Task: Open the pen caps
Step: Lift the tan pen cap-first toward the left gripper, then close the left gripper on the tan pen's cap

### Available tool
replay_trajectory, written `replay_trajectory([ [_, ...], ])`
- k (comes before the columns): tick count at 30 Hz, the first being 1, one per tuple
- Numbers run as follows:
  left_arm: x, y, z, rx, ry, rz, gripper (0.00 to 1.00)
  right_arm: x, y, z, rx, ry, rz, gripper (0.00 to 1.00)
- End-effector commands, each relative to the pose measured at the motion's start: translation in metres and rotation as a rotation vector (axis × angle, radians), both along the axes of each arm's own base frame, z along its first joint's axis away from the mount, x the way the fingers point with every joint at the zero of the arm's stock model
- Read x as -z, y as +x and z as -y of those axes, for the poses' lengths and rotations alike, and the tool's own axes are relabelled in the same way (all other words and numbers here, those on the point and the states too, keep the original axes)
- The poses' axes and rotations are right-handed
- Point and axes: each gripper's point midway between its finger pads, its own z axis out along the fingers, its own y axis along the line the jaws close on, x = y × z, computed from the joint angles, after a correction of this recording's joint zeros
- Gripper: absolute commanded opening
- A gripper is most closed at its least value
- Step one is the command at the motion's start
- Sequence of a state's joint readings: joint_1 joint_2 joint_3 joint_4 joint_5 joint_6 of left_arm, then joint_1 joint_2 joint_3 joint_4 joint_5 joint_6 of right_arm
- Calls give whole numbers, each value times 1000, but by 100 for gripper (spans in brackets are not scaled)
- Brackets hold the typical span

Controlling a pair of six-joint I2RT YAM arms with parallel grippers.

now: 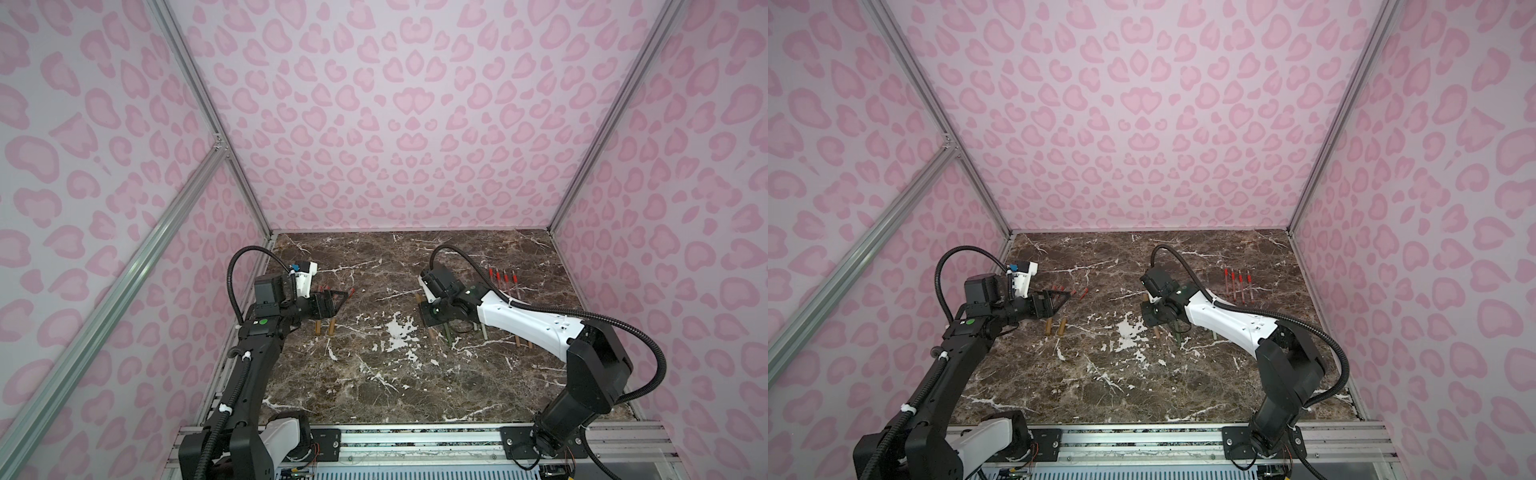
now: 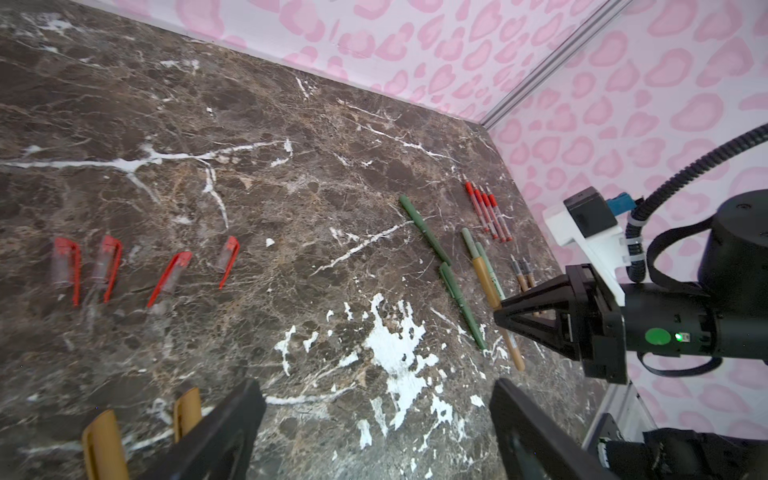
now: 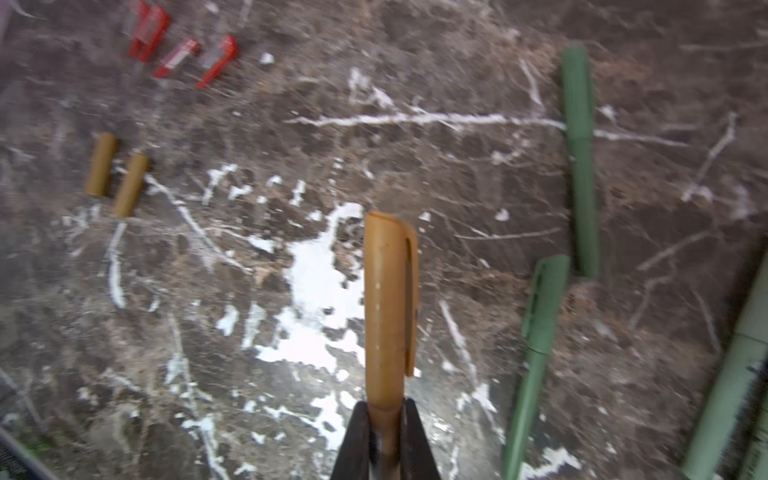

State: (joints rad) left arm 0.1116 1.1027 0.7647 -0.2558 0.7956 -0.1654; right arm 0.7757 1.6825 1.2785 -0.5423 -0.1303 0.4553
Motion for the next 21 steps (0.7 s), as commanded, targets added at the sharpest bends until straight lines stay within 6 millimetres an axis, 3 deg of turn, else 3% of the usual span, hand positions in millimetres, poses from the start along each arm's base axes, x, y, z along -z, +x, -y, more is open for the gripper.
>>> replay_trajectory([
  [1, -14, 2, 9, 35, -83, 20, 87, -19, 0, -41, -38, 120, 22, 9],
  [4, -13, 0, 17, 44, -124, 10, 86, -34, -7, -74, -93, 194, 44, 9],
  [11, -11, -4, 35, 102, -131, -6, 80, -48, -19, -126, -180, 305, 40, 8],
  [14, -6, -7, 45, 137, -117, -2, 78, -44, -26, -139, -213, 309, 36, 8],
  [15, -4, -7, 46, 139, -114, -10, 75, -52, -24, -145, -215, 325, 40, 8],
  [21, 1, -4, 49, 130, -118, -34, 58, -56, -32, -160, -257, 340, 43, 8],
])
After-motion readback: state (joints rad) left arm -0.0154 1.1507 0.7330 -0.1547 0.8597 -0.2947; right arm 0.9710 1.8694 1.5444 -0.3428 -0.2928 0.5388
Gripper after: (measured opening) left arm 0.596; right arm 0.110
